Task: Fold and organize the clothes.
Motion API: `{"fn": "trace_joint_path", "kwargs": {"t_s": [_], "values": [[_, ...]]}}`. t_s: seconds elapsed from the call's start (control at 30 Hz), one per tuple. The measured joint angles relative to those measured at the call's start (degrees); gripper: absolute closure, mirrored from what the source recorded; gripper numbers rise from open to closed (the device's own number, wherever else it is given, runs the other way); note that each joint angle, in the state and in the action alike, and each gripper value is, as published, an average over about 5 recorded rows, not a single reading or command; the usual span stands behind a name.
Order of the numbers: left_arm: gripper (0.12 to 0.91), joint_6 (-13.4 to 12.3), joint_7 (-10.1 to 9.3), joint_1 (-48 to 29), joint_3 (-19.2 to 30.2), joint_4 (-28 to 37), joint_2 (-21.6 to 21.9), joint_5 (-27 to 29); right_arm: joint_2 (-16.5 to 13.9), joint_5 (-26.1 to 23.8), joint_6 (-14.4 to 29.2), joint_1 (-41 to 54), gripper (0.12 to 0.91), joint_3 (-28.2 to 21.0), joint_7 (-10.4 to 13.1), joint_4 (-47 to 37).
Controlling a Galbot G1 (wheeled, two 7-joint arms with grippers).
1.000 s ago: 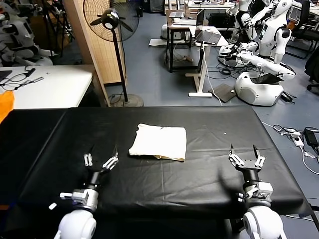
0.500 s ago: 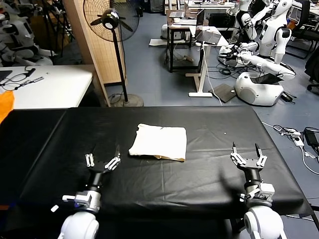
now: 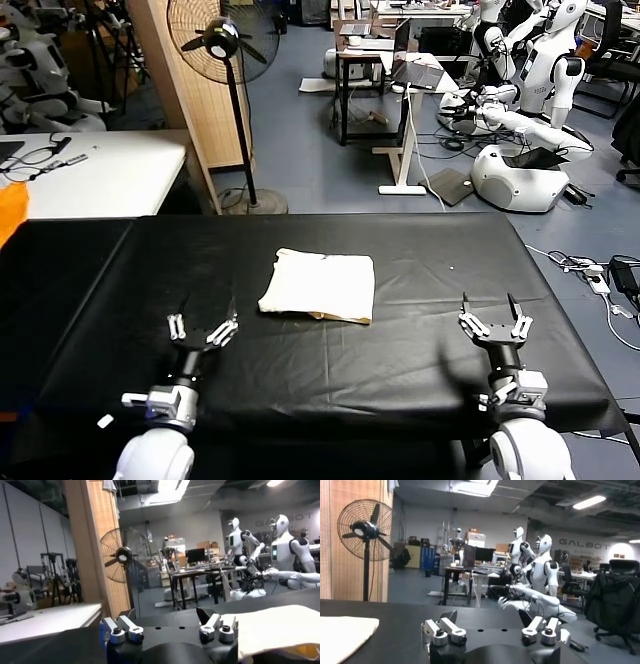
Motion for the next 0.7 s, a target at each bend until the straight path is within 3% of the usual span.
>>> {"fn": "trace_joint_path", "kwargs": {"t_s": [0.7], "values": [[0.232, 0.2, -0.11, -0.3, -0.2, 0.1, -0.4, 0.5, 0.4, -1.9, -0.7, -0.2, 0.227, -0.8, -0.4, 0.2]]}}
